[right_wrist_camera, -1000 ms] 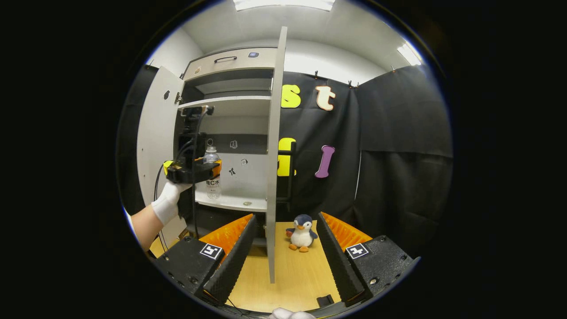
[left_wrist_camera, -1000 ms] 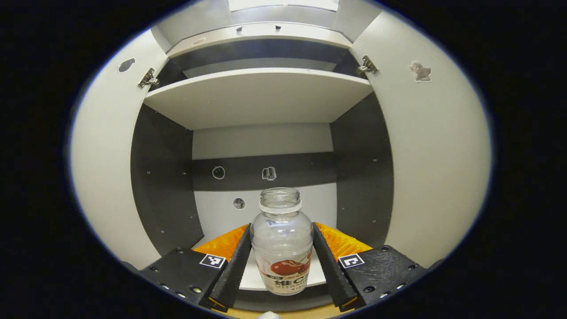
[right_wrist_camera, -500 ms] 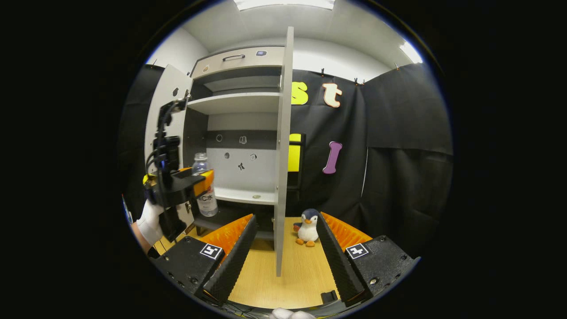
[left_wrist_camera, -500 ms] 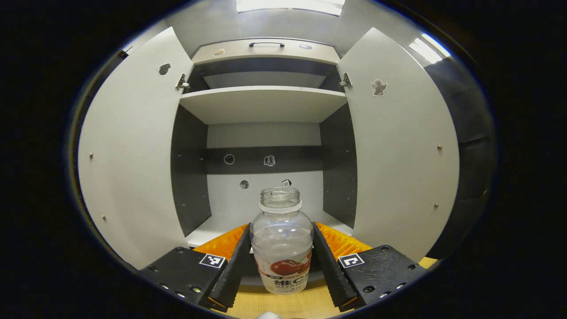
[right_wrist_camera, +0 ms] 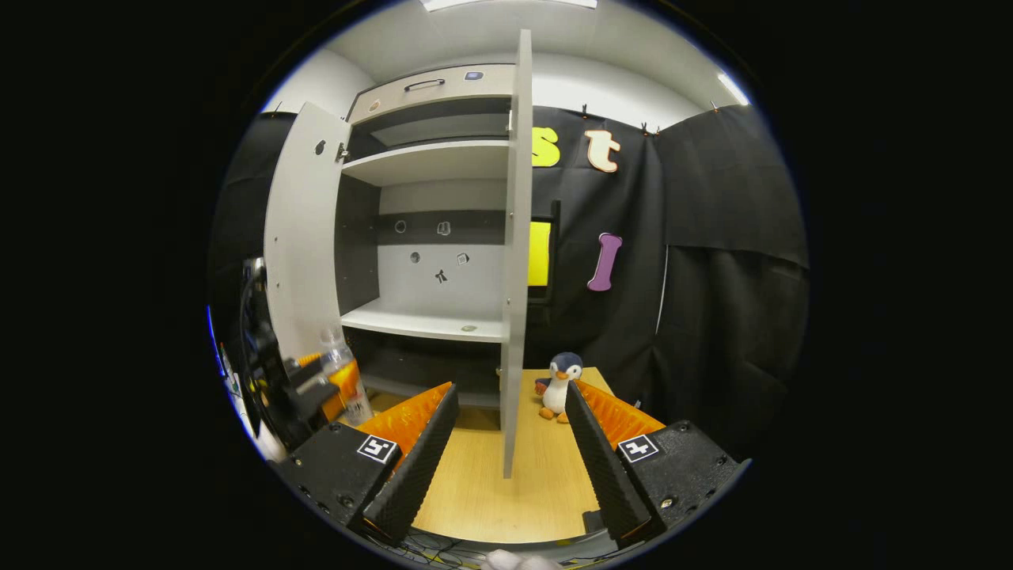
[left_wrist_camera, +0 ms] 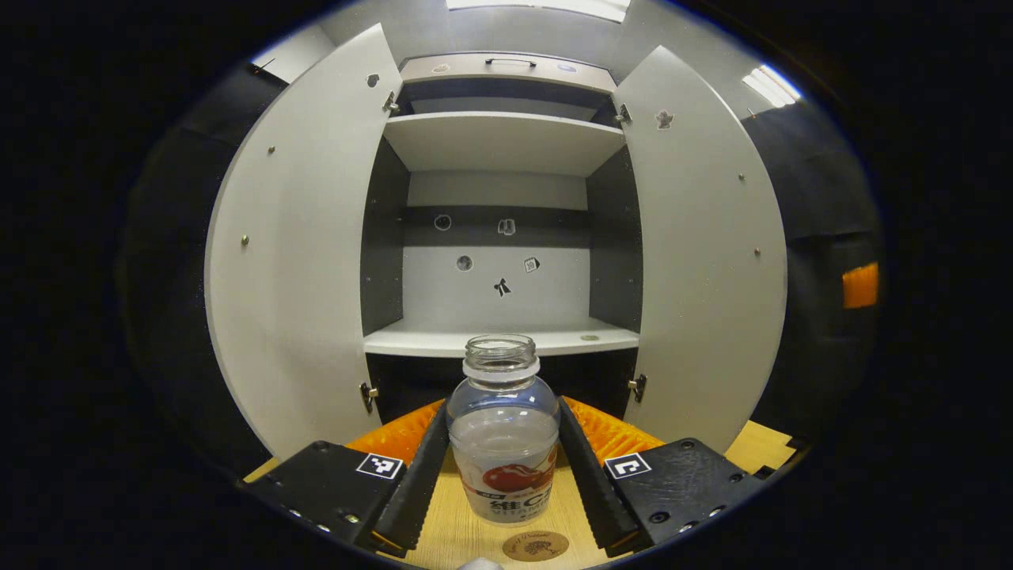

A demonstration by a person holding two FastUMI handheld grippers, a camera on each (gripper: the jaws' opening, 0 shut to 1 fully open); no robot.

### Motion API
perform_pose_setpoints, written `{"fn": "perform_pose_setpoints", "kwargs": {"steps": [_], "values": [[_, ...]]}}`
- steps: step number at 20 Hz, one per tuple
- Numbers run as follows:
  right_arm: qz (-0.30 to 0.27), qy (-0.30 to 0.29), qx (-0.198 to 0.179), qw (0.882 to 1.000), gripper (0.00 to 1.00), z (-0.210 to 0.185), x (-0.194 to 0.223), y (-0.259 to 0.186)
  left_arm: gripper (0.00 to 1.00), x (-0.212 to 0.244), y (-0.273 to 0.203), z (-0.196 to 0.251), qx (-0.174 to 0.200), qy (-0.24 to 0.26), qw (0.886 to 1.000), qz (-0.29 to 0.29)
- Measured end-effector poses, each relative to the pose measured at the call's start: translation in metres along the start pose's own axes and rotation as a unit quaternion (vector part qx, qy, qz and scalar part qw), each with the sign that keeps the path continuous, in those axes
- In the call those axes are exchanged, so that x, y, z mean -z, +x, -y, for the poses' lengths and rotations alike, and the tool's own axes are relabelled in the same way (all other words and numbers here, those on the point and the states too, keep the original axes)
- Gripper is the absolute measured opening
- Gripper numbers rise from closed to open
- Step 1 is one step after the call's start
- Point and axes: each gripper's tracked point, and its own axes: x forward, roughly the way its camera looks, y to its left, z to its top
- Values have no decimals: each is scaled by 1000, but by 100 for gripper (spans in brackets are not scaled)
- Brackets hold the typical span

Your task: Grasp the bottle in the cabinet with the left hand and place it on the coaster, then close the right door with the right hand and the left door with the left hand.

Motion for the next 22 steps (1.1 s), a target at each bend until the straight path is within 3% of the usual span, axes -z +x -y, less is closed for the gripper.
{"fn": "perform_pose_setpoints", "kwargs": {"steps": [7,13,22], "values": [[-19,-17,-2,1000,84,-5,8,4,78,102,-4,19,32,-12,997,-71],[-6,-40,12,999,84,-4,-4,2,78,96,7,34,71,6,996,-51],[-4,-33,8,999,84,-8,0,6,78,99,15,41,71,6,997,-42]]}}
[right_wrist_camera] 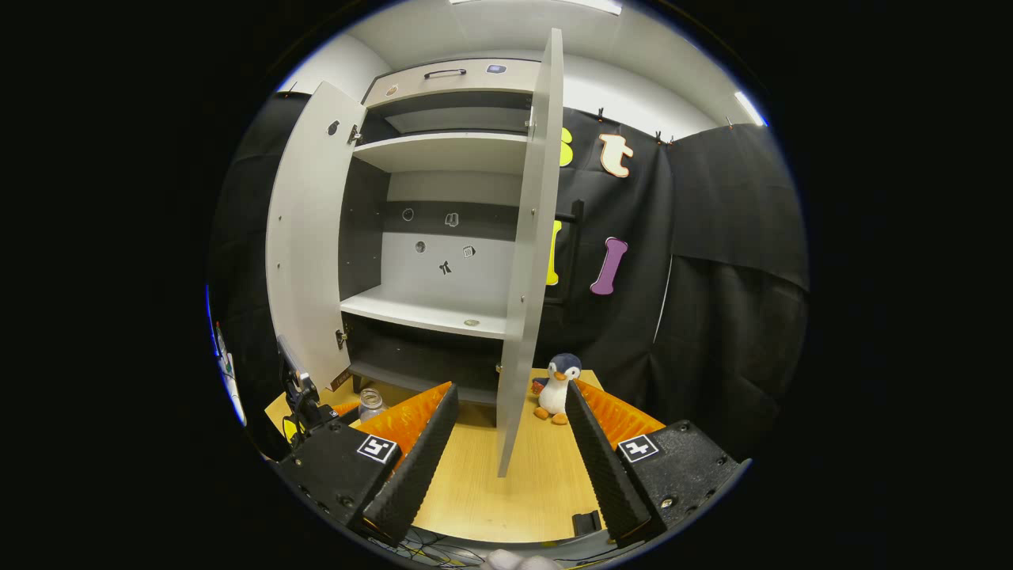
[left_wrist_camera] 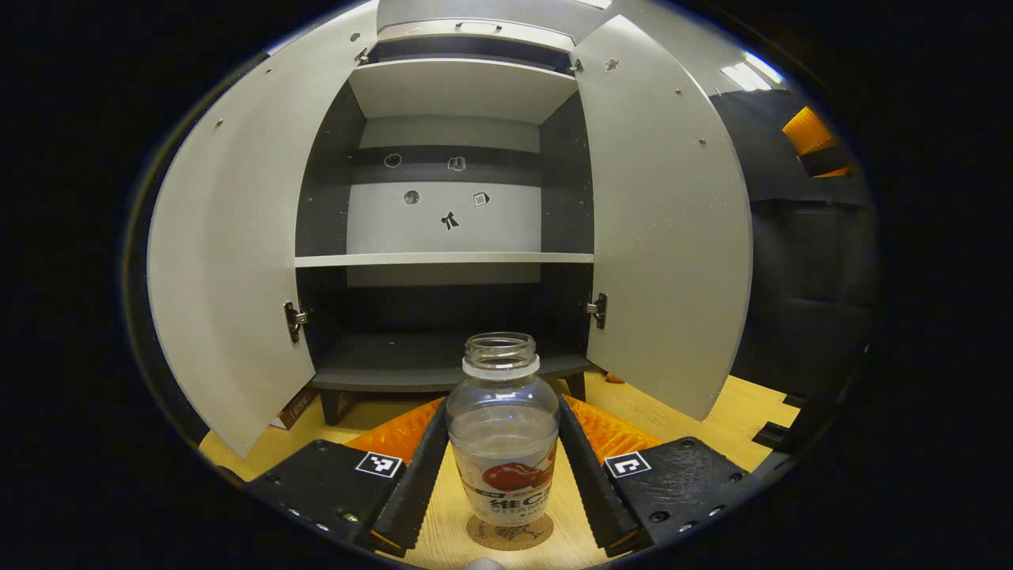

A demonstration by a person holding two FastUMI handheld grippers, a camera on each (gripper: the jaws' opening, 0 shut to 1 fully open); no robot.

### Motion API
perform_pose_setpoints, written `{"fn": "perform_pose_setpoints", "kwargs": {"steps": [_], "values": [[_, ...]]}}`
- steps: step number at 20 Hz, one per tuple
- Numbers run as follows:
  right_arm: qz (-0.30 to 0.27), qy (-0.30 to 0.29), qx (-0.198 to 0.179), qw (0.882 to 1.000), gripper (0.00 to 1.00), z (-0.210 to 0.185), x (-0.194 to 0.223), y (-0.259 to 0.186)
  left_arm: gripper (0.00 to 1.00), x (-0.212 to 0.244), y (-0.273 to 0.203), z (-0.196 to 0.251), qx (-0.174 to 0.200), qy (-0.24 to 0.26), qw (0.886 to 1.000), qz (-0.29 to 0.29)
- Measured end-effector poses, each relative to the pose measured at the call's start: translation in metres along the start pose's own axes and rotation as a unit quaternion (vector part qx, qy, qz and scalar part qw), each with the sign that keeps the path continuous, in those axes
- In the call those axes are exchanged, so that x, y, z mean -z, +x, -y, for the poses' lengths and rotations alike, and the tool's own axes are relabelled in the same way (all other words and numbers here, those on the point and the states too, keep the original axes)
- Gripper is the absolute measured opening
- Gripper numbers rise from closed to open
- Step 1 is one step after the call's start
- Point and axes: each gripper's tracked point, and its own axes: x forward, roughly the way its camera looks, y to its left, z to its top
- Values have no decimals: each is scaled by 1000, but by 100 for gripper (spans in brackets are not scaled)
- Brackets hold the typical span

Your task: Grasp the bottle in the cabinet with the left hand and place it on the coaster, then close the right door with the right hand and the left door with the left hand.

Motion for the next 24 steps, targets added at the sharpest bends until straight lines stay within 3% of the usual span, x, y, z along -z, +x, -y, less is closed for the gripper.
{"fn": "perform_pose_setpoints", "kwargs": {"steps": [6,14,18,24], "values": [[-2,7,-19,1000,84,-9,10,6,78,12,3,-1,5,13,1000,-13],[-28,-5,-10,1000,84,1,21,18,78,46,8,-5,2,-7,1000,-8],[-46,-17,-5,999,84,0,30,21,78,67,7,-1,20,-13,1000,-12],[-70,-24,1,997,84,-3,45,17,77,69,10,7,35,9,999,13]]}}
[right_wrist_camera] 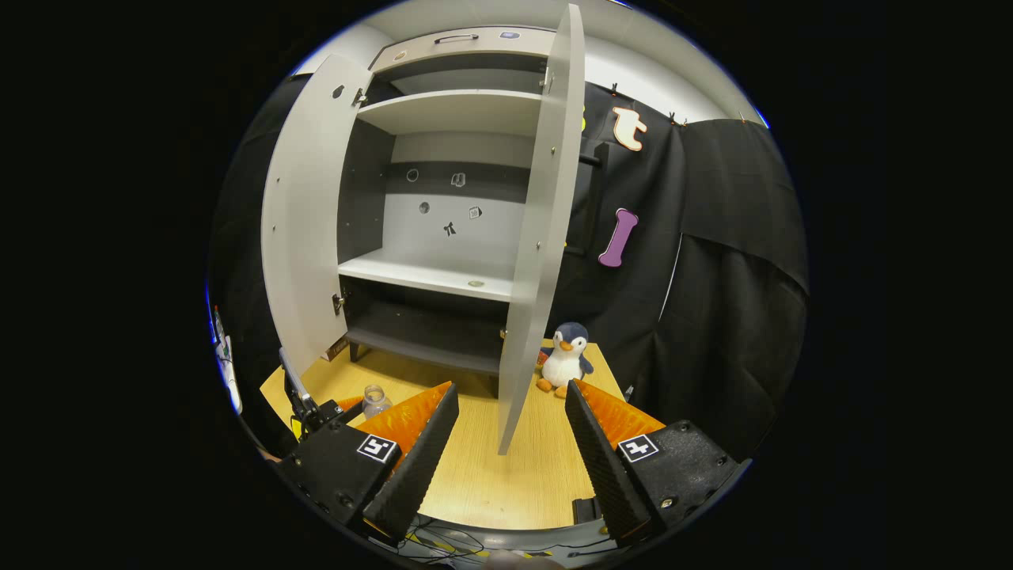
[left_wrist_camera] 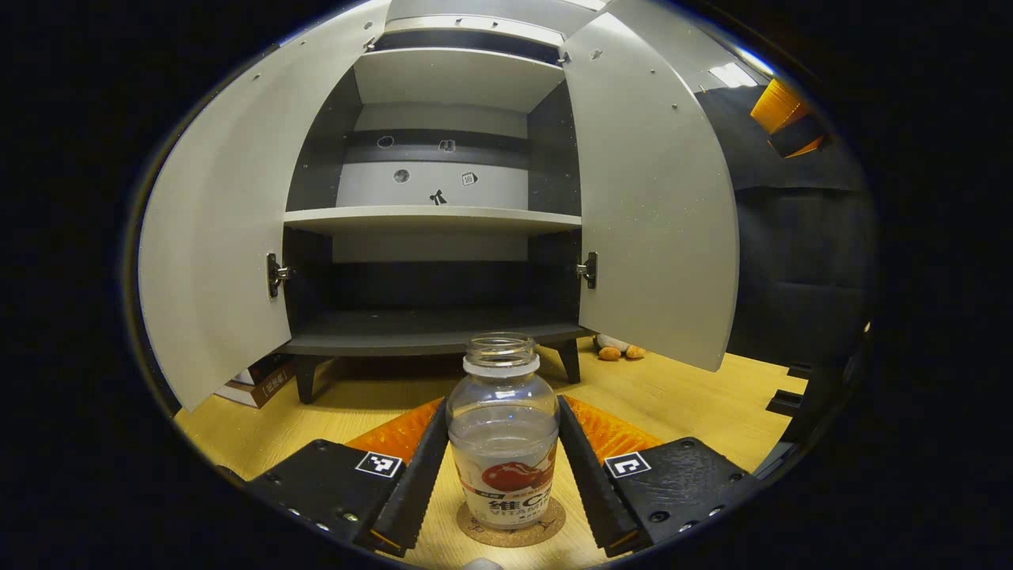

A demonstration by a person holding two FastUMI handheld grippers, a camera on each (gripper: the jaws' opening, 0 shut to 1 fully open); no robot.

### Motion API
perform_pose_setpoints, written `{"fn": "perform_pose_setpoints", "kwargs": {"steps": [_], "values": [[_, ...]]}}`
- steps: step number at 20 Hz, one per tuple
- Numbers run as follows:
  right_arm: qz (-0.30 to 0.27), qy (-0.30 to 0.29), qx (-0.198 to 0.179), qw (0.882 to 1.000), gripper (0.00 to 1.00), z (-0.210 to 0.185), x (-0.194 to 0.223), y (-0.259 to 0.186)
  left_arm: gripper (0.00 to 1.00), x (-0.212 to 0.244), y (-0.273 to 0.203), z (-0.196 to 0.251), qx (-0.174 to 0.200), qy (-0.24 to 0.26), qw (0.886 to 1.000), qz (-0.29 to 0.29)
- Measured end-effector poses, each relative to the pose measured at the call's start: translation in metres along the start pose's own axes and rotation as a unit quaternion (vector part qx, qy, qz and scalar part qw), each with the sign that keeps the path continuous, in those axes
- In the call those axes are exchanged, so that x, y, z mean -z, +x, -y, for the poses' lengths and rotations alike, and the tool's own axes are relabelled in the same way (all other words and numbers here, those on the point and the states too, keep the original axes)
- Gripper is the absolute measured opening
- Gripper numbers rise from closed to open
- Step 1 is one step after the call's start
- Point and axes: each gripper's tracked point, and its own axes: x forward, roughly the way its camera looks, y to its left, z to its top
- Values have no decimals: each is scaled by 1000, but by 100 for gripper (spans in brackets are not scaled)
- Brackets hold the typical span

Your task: Grasp the bottle in the cabinet with the left hand and place it on the coaster, then close the right door with the right hand and the left door with the left hand.

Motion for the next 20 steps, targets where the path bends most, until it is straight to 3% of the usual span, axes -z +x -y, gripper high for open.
{"fn": "perform_pose_setpoints", "kwargs": {"steps": [10,14,15,20], "values": [[4,-5,-2,1000,84,-6,1,-16,80,-3,-13,1,0,2,1000,-1],[9,-4,0,1000,84,-3,1,-21,88,-11,-14,2,0,19,1000,4],[10,-2,1,1000,84,-3,0,-22,95,-14,-15,2,-3,23,1000,5],[20,6,5,1000,84,0,-4,-28,96,-52,-11,-5,-10,32,999,28]]}}
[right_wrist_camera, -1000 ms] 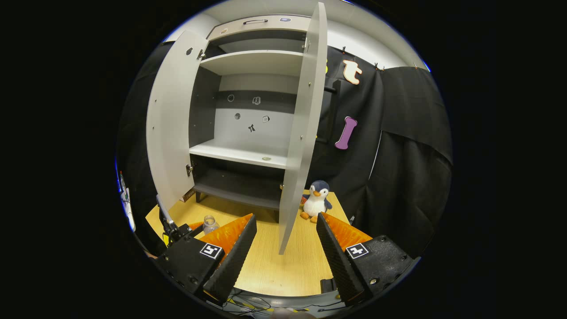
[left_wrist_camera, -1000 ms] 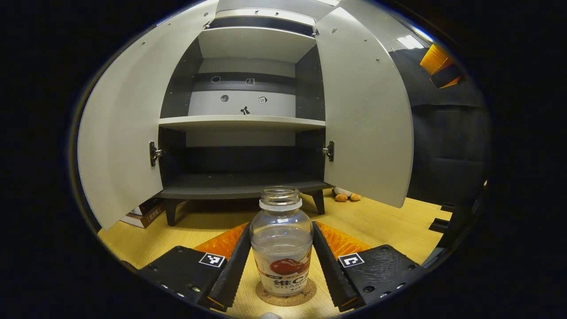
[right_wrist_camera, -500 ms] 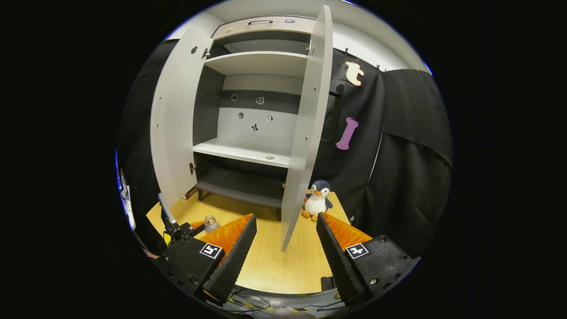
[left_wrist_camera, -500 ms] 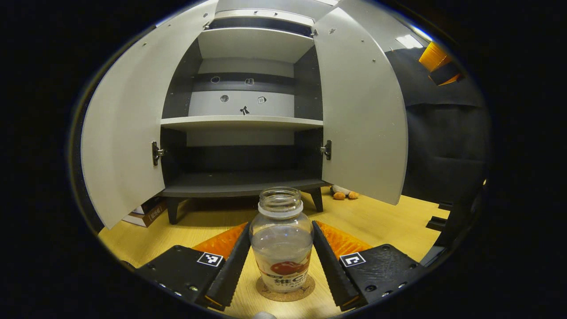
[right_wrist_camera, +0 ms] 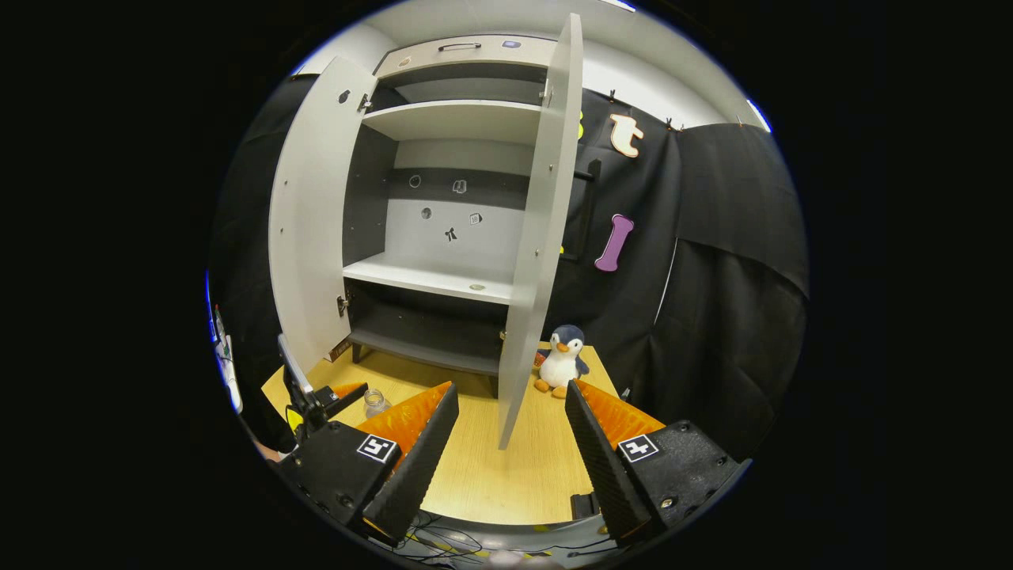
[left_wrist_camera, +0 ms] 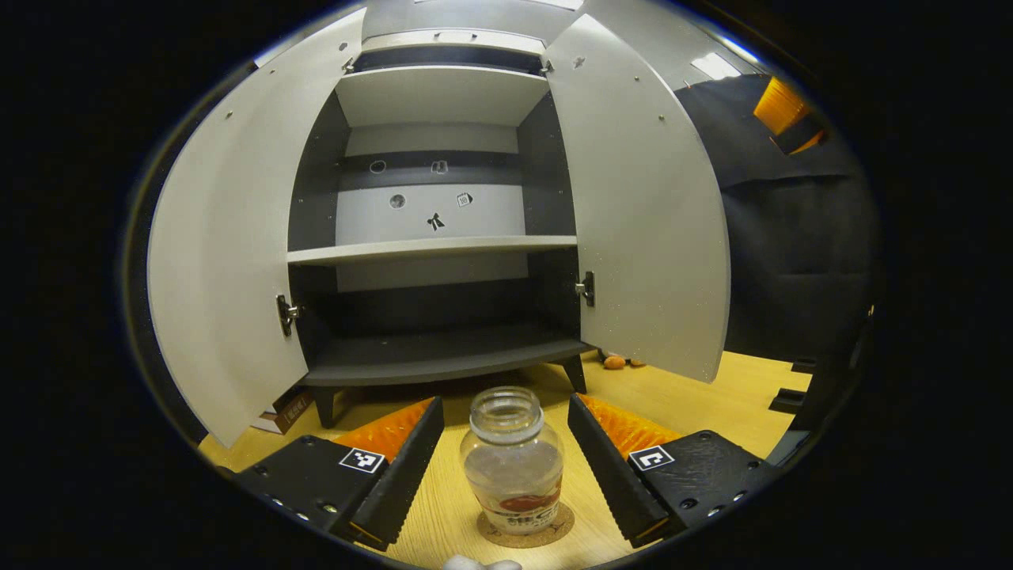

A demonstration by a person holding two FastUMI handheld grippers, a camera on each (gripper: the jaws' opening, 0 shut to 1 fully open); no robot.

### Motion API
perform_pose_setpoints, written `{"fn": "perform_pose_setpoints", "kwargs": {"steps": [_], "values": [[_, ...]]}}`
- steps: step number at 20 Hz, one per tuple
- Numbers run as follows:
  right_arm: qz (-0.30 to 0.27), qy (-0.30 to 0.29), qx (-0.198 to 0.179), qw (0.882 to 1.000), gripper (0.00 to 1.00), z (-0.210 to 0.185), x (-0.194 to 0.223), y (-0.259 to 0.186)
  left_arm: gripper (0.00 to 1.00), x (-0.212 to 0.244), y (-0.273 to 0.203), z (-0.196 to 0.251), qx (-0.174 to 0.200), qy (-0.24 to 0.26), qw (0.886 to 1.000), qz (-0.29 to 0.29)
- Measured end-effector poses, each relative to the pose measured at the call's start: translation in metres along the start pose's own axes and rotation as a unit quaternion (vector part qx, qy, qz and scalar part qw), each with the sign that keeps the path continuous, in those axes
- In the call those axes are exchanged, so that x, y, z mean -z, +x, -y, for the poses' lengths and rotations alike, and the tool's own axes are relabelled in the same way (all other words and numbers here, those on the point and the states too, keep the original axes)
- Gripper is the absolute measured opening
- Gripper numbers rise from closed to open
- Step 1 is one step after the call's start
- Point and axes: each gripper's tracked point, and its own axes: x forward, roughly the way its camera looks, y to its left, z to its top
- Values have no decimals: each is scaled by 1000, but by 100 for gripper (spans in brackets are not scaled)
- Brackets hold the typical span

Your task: Grasp the bottle in the cabinet with the left hand and place it on the coaster, then close the right door with the right hand and the left door with the left hand.

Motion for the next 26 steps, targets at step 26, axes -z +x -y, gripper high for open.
{"fn": "perform_pose_setpoints", "kwargs": {"steps": [26], "values": [[74,67,-10,995,84,9,-52,14,93,-217,-50,-97,-110,-65,991,39]]}}
